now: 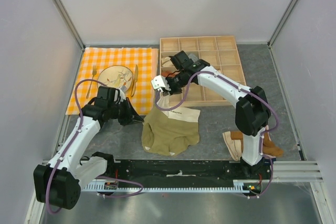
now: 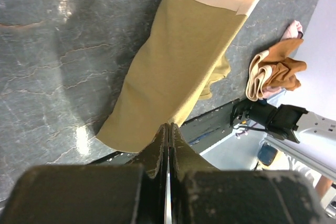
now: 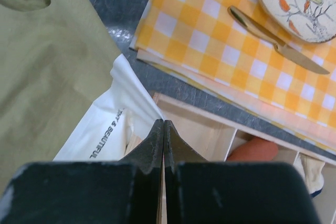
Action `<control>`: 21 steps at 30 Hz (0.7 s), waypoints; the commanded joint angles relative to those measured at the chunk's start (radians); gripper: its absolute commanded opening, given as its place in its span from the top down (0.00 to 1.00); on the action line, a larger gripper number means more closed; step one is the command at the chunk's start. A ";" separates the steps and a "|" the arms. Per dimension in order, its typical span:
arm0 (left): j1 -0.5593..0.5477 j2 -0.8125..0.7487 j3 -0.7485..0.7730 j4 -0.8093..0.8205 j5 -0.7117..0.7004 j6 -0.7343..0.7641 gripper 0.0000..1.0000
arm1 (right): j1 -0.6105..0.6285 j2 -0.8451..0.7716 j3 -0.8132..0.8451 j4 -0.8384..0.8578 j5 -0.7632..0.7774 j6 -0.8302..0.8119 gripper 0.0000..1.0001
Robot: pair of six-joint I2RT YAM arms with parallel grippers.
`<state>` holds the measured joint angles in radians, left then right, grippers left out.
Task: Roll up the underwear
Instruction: Fold the underwear at the corner of the board.
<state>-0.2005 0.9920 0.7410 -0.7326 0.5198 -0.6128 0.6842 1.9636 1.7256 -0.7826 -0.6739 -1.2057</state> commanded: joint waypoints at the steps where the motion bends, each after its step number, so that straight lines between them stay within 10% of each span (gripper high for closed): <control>1: -0.026 -0.012 -0.015 0.061 0.094 -0.056 0.98 | -0.020 -0.091 -0.066 -0.023 -0.067 -0.052 1.00; 21: -0.407 0.105 -0.019 0.372 -0.006 -0.355 0.98 | -0.153 -0.224 -0.299 -0.079 -0.111 -0.201 1.00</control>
<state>-0.5549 1.0576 0.6994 -0.4702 0.5434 -0.8639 0.5671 1.7859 1.4647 -0.8406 -0.7361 -1.3331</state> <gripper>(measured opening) 0.023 0.007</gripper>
